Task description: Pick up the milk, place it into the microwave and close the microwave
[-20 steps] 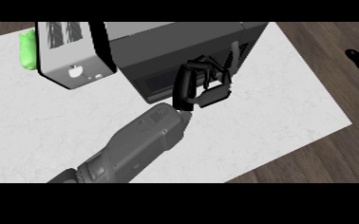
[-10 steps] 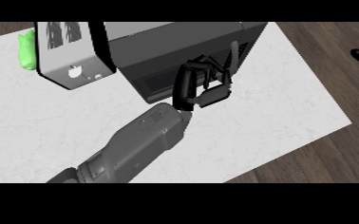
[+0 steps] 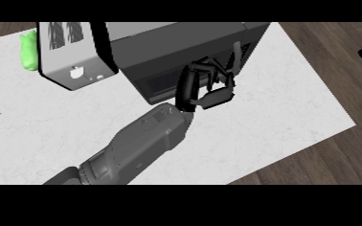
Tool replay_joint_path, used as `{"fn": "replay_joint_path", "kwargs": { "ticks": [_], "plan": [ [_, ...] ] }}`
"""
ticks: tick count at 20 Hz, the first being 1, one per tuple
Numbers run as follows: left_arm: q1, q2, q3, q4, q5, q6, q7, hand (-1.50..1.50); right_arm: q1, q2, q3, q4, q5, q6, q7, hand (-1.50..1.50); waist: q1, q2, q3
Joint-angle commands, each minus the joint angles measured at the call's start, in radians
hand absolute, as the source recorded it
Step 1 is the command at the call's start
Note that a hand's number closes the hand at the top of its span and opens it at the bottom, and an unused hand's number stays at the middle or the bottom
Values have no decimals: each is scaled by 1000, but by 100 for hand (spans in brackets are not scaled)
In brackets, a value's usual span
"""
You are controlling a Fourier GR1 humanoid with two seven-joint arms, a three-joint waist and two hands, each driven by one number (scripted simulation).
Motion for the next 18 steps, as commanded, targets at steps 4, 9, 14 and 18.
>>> {"fn": "replay_joint_path", "kwargs": {
  "ticks": [4, 9, 14, 18],
  "plan": [
    [-52, 0, 9, 148, 31, 46, 90, 150, -1, -22, 15, -6, -58, 32, 16, -150, 13, 9, -2],
    [-37, 0, -4, 166, 57, 82, 98, 150, 12, -33, 1, -23, -88, 33, 14, -150, 26, -2, -4],
    [-4, 0, 7, 183, 103, 100, 106, 150, 33, -58, -13, -35, -107, 24, 27, -150, 66, -3, -8],
    [3, 0, -13, 182, 120, 84, 96, -150, 56, -73, -23, -54, -127, 12, 37, -150, 83, -13, -8]
  ]
}}
